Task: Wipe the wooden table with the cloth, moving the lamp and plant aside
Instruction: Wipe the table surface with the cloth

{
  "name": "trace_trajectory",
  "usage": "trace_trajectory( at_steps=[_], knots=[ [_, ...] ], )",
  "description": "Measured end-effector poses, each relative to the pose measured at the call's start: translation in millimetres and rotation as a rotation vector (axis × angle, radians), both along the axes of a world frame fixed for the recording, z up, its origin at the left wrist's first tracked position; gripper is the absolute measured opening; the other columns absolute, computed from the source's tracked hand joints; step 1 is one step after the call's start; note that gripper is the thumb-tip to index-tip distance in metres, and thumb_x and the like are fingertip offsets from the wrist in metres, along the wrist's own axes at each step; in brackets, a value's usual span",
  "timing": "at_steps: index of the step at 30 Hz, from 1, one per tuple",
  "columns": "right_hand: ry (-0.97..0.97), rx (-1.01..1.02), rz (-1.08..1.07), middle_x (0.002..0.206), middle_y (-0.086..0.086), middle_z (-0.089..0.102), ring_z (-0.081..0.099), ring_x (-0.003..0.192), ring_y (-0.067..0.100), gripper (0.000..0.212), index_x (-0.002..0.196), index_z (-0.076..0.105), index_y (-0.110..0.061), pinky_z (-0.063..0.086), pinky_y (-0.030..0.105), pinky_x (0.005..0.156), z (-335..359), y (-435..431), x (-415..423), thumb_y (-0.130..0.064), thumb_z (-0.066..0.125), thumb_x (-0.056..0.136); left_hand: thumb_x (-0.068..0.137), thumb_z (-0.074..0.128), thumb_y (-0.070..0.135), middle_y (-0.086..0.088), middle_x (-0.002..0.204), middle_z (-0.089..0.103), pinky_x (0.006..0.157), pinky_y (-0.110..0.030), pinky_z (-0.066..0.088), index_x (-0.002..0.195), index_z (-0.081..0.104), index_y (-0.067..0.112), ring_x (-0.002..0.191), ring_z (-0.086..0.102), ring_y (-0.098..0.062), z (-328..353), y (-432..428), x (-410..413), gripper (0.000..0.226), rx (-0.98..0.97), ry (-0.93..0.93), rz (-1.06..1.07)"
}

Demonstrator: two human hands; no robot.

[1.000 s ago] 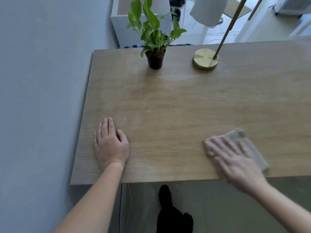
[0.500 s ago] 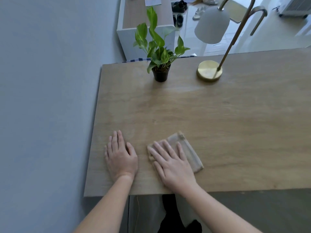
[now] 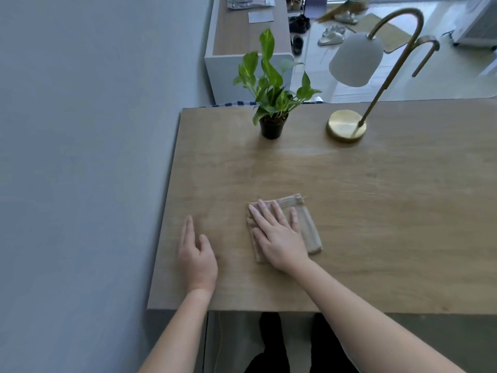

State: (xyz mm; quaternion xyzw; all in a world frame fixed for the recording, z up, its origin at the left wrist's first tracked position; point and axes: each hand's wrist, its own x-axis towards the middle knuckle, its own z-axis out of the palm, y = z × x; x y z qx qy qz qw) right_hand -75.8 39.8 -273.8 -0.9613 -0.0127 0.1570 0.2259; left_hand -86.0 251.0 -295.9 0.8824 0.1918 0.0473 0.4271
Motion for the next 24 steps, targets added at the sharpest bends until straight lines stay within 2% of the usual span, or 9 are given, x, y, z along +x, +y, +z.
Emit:
trace_trajectory(
  at_steps=[3, 5, 6, 7, 8, 11, 14, 19, 24],
  knots=[
    [0.112, 0.323, 0.04, 0.17, -0.031, 0.013, -0.003, 0.159, -0.004, 0.063, 0.164, 0.018, -0.052, -0.017, 0.044, 0.128, 4, 34, 4, -0.028, 0.041, 0.11, 0.108, 0.047, 0.009, 0.002, 0.167, 0.044, 0.13, -0.042, 0.03, 0.162, 0.045, 0.022, 0.157, 0.037, -0.017, 22, 2, -13, 0.055, -0.083, -0.004, 0.167],
    [0.099, 0.618, -0.12, 0.151, -0.041, 0.04, 0.032, 0.147, -0.012, 0.067, 0.159, 0.036, -0.049, 0.011, 0.039, 0.131, 13, 28, 6, -0.014, 0.052, 0.104, 0.107, 0.049, 0.006, 0.004, 0.167, 0.045, 0.129, -0.041, 0.031, 0.161, 0.047, 0.021, 0.157, 0.036, -0.013, 35, -5, -24, 0.056, -0.028, -0.031, 0.1],
    [0.048, 0.698, -0.237, 0.131, -0.046, 0.055, 0.05, 0.128, -0.017, 0.065, 0.154, 0.046, -0.048, 0.031, 0.032, 0.122, 16, 17, 5, -0.01, 0.055, 0.101, 0.106, 0.05, 0.006, 0.006, 0.168, 0.042, 0.13, -0.04, 0.029, 0.162, 0.046, 0.021, 0.158, 0.032, -0.01, 39, -12, -30, 0.057, 0.016, -0.042, 0.013],
    [-0.014, 0.709, -0.343, 0.114, -0.045, 0.062, 0.058, 0.111, -0.017, 0.062, 0.148, 0.054, -0.046, 0.043, 0.026, 0.108, 18, 3, 5, -0.007, 0.057, 0.1, 0.107, 0.051, 0.009, 0.008, 0.171, 0.036, 0.132, -0.039, 0.025, 0.164, 0.043, 0.023, 0.161, 0.024, -0.007, 42, -22, -34, 0.059, 0.066, -0.043, -0.098],
    [-0.077, 0.675, -0.424, 0.117, -0.041, 0.065, 0.06, 0.111, -0.014, 0.06, 0.145, 0.059, -0.043, 0.046, 0.024, 0.105, 21, -13, 3, -0.005, 0.057, 0.099, 0.109, 0.05, 0.015, 0.01, 0.175, 0.028, 0.134, -0.036, 0.018, 0.167, 0.035, 0.025, 0.163, 0.013, -0.004, 44, -35, -37, 0.061, 0.127, -0.037, -0.222],
    [-0.178, 0.346, -0.54, 0.16, -0.01, 0.05, 0.035, 0.154, 0.012, 0.058, 0.154, 0.054, -0.03, 0.029, 0.034, 0.126, 19, -61, 4, -0.008, 0.052, 0.1, 0.113, 0.036, 0.037, 0.013, 0.179, -0.005, 0.134, -0.034, 0.0, 0.172, 0.006, 0.029, 0.163, -0.014, -0.003, 40, -81, -38, 0.067, 0.33, -0.013, -0.515],
    [-0.115, 0.12, -0.606, 0.175, 0.002, 0.021, 0.011, 0.163, 0.022, 0.06, 0.166, 0.031, -0.032, 0.013, 0.042, 0.13, 5, -80, 18, -0.026, 0.044, 0.108, 0.112, 0.018, 0.059, 0.012, 0.174, -0.026, 0.133, -0.037, -0.012, 0.169, -0.016, 0.029, 0.161, -0.025, -0.009, 25, -107, -21, 0.072, 0.471, 0.135, -0.576],
    [-0.125, -0.159, -0.568, 0.177, -0.003, 0.004, -0.002, 0.164, 0.022, 0.061, 0.168, 0.009, -0.043, -0.002, 0.044, 0.131, -16, -67, 29, -0.039, 0.027, 0.11, 0.105, 0.01, 0.075, 0.008, 0.177, -0.018, 0.133, -0.042, -0.01, 0.169, -0.016, 0.029, 0.163, -0.02, -0.014, 6, -72, 62, 0.083, 0.617, 0.223, -0.524],
    [-0.161, -0.232, -0.575, 0.177, -0.003, 0.005, 0.0, 0.164, 0.022, 0.061, 0.168, 0.01, -0.042, -0.002, 0.044, 0.131, -25, -65, 31, -0.04, 0.026, 0.11, 0.102, 0.006, 0.079, 0.004, 0.177, -0.022, 0.133, -0.051, -0.009, 0.168, -0.017, 0.033, 0.163, -0.023, -0.022, 7, -27, 130, 0.084, 0.644, 0.302, -0.479]
  ],
)
